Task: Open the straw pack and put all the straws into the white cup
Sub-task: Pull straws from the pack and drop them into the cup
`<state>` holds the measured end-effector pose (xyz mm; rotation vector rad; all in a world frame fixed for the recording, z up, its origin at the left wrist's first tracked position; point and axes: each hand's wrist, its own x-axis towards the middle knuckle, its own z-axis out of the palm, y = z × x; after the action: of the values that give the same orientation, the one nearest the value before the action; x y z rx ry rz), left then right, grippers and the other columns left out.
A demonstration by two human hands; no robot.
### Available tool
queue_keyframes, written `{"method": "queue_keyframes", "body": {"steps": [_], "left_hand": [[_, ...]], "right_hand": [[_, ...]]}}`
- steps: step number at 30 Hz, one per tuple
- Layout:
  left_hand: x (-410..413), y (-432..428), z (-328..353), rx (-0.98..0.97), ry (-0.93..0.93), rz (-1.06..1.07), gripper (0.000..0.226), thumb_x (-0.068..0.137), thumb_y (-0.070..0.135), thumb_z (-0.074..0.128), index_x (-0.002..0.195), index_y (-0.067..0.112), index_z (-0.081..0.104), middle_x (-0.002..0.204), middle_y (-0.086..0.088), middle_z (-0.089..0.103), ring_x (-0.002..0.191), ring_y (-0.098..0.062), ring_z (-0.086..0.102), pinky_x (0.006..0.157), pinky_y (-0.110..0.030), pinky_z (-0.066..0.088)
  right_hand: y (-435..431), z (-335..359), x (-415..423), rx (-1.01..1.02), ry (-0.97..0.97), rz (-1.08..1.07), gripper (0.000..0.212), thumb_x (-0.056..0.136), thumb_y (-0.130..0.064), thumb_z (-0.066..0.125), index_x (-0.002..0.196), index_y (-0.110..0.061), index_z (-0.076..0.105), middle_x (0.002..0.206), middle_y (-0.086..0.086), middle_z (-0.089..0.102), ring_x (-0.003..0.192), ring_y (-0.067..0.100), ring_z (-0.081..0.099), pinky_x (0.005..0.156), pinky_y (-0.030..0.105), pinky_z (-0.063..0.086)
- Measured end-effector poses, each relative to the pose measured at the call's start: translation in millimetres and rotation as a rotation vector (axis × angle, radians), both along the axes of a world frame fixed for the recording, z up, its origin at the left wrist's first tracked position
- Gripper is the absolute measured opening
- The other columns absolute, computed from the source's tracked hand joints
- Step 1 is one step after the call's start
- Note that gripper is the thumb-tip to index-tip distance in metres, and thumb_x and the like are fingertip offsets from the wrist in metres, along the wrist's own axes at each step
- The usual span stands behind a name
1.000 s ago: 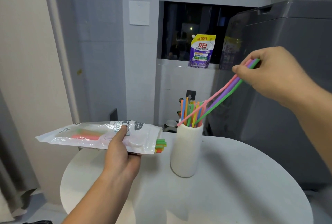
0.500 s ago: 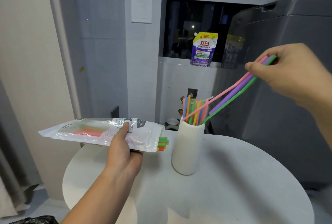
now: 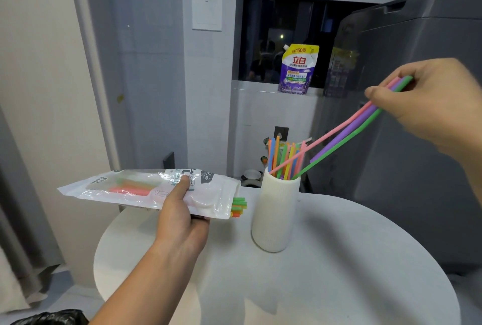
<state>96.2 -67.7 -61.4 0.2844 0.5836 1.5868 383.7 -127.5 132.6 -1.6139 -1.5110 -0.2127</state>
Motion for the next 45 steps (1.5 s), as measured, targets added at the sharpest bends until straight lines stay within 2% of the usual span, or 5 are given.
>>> {"method": "queue_keyframes", "body": {"steps": [17,23,31,38,45], "left_hand": [[0,2,-3,-0.011,-0.003,-0.016,0.017,0.099,0.018,0.063,0.116,0.020,0.065,0.093,0.001,0.082,0.080,-0.017,0.079,0.070,-0.043,0.064],[0,1,-1,0.006,0.000,-0.018,0.029,0.099,0.019,0.064,0.129,0.019,0.063,0.113,-0.004,0.079,0.103,-0.025,0.076,0.100,-0.063,0.051],[0,2,-2,0.020,0.001,-0.020,0.035,0.099,0.019,0.064,0.134,0.016,0.062,0.119,-0.006,0.077,0.100,-0.024,0.076,0.102,-0.062,0.051],[-1,4,-4,0.020,-0.006,-0.034,0.036,0.099,0.020,0.063,0.135,0.016,0.061,0.126,-0.008,0.074,0.117,-0.030,0.070,0.105,-0.068,0.045],[1,3,-4,0.012,-0.001,-0.043,0.036,0.100,0.019,0.062,0.136,0.016,0.061,0.121,-0.007,0.076,0.107,-0.028,0.075,0.101,-0.068,0.048]], "right_hand": [[8,-11,-28,-0.071,-0.048,0.179,0.022,0.092,-0.027,0.073,0.075,-0.013,0.070,0.040,-0.022,0.053,0.032,-0.003,0.047,0.030,0.008,0.029],[34,-14,-35,-0.187,0.016,0.190,0.027,0.093,-0.034,0.072,0.082,-0.009,0.073,0.059,0.002,0.054,0.039,0.004,0.048,0.032,0.010,0.032],[46,-12,-43,-0.260,-0.065,0.140,0.025,0.098,-0.034,0.066,0.083,-0.014,0.069,0.070,0.003,0.061,0.055,0.009,0.047,0.043,0.019,0.035],[36,-1,-32,-0.210,-0.091,0.148,0.026,0.097,-0.036,0.066,0.082,-0.015,0.068,0.057,-0.004,0.048,0.050,0.007,0.041,0.027,0.008,0.027],[50,-20,-40,-0.305,-0.191,0.126,0.035,0.096,-0.039,0.066,0.081,-0.007,0.071,0.059,0.004,0.049,0.049,0.014,0.042,0.045,0.024,0.033]]}}
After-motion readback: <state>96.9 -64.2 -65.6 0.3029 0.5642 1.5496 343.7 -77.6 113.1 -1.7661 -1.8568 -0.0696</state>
